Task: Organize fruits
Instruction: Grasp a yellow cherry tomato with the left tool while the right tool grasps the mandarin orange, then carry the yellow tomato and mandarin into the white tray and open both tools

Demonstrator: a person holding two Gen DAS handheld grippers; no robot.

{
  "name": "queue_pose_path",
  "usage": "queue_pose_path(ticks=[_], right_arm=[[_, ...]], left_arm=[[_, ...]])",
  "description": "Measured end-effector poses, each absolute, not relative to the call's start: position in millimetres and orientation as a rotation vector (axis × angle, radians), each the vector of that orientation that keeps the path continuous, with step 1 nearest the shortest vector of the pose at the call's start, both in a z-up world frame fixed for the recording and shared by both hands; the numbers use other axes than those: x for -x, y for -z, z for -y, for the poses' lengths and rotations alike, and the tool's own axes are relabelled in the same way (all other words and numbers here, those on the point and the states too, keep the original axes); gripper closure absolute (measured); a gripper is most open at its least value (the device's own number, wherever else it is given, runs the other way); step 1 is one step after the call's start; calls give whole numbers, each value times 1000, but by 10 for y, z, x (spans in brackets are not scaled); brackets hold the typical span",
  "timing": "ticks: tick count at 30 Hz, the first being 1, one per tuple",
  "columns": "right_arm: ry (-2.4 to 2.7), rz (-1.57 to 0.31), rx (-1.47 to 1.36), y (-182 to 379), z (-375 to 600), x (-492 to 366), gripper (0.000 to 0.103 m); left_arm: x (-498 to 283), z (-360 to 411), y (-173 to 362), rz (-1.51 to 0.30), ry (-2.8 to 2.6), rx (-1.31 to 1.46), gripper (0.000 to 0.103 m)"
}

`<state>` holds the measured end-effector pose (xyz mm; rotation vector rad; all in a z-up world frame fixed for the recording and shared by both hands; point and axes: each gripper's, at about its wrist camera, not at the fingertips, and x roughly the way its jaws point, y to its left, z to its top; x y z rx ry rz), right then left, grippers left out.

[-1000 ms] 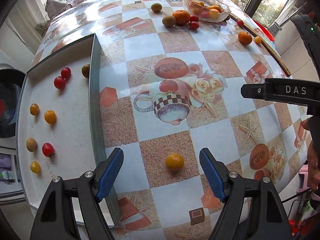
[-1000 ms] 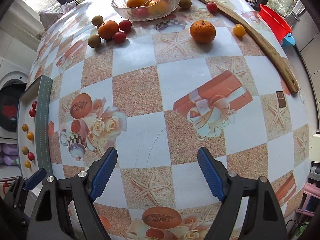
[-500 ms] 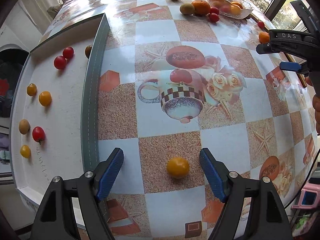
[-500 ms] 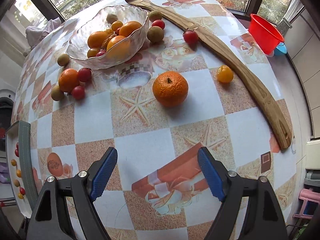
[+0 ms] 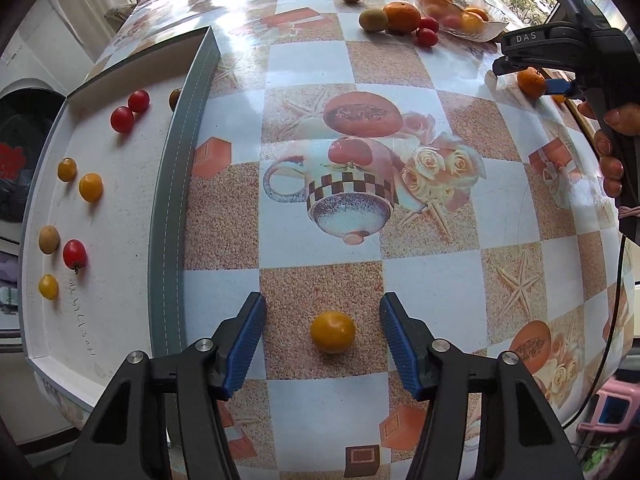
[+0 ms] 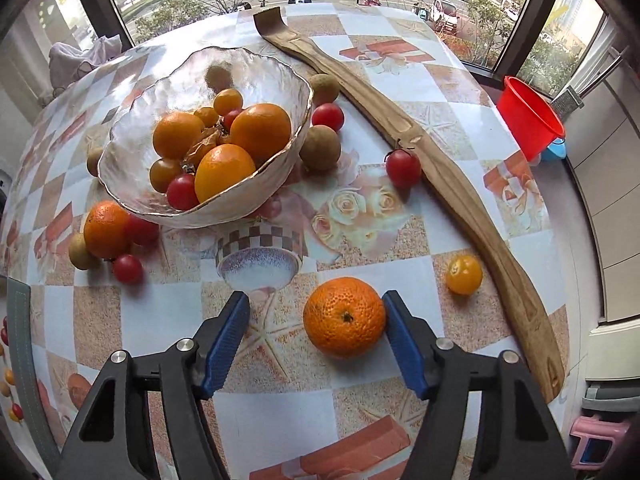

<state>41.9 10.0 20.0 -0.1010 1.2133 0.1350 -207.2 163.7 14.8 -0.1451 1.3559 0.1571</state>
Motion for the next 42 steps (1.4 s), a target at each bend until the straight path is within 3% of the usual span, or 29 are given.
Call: queue_pose_path(ticks=[2, 3, 6, 26, 42], right_arm=[[-136, -1204, 105, -225, -98, -425, 50], [-141, -1202, 103, -225, -97, -422, 61], [-165, -1215, 86, -232, 18, -395, 64], [-384, -1321, 33, -447, -236, 744, 64], [-421, -1349, 51, -480, -486, 994, 64]], left_arm=[[2061, -1568, -159, -1360, -133, 139, 62], [2051, -1546, -172, -1362, -120, 140, 69], [2054, -1587, -184, -1360, -113, 157, 81], [1969, -1880, -450, -1318, -18, 291, 81], [2106, -2279, -666, -1259, -68, 342, 81]])
